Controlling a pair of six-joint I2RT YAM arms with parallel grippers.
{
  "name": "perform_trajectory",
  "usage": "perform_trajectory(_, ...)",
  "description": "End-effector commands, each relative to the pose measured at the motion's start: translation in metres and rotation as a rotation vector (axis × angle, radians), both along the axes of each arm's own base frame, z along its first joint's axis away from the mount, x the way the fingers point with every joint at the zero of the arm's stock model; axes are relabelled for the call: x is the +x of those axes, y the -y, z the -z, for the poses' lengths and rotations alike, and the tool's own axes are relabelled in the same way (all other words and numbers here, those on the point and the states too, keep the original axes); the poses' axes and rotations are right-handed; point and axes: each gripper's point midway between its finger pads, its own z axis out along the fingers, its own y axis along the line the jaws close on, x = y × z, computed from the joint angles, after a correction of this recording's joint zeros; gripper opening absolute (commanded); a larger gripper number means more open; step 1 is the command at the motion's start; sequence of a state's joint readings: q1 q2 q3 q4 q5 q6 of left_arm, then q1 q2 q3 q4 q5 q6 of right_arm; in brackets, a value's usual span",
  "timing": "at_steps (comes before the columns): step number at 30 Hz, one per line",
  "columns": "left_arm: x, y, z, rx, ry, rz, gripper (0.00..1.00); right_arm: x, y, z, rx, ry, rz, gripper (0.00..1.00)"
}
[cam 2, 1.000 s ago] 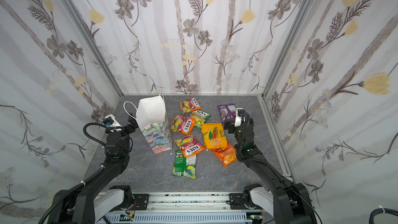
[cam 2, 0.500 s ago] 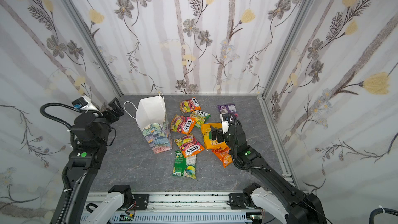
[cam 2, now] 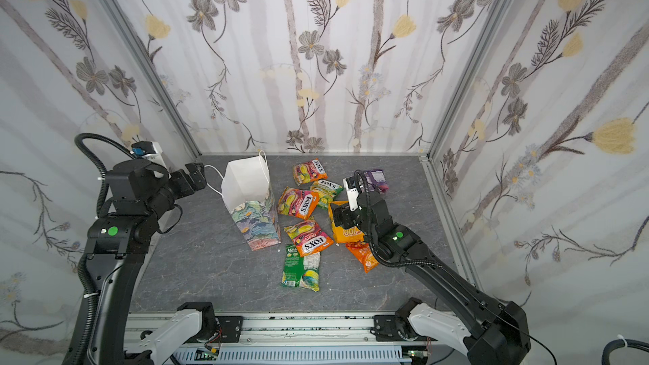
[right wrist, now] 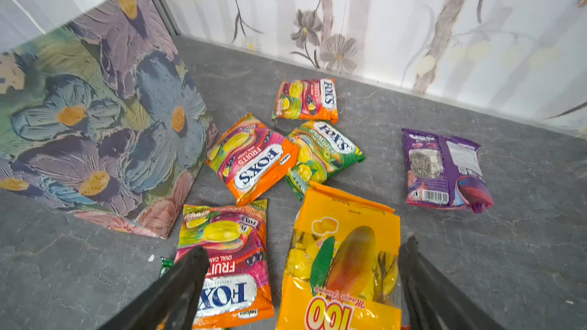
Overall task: Place the snacks into the paper bag
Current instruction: Pick up the snack from the bottom-center of the table.
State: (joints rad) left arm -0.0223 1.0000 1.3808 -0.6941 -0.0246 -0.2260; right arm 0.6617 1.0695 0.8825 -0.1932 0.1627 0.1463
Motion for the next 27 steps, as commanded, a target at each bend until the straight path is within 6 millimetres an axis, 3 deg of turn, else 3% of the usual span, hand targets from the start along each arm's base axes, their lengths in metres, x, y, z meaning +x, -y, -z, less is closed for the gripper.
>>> perform_trajectory(1, 0.003, 0.005, 0.015, 0.025, -0.064, 0.048, 1.0, -0.008, 0.0, 0.013, -0.003, -0.078, 0.003, 0.92)
perform_trajectory(5, 0.01, 0.012, 0.028, 0.017, -0.116, 0.088, 1.0, -0.012, -0.002, 0.02, 0.043, -0.087, -0.006, 0.91)
perform_trajectory(13, 0.011, 0.027, 0.028, -0.011, -0.104, 0.172, 0.97, -0.023, -0.006, 0.031, 0.08, -0.164, -0.025, 0.88)
perform_trajectory(19, 0.011, 0.027, 0.027, -0.01, -0.093, 0.177, 0.92, -0.03, 0.0, 0.029, 0.067, -0.172, -0.029, 0.88)
perform_trajectory(27, 0.017, 0.026, 0.032, -0.011, -0.104, 0.165, 0.85, -0.043, -0.006, 0.042, 0.107, -0.228, -0.074, 0.87)
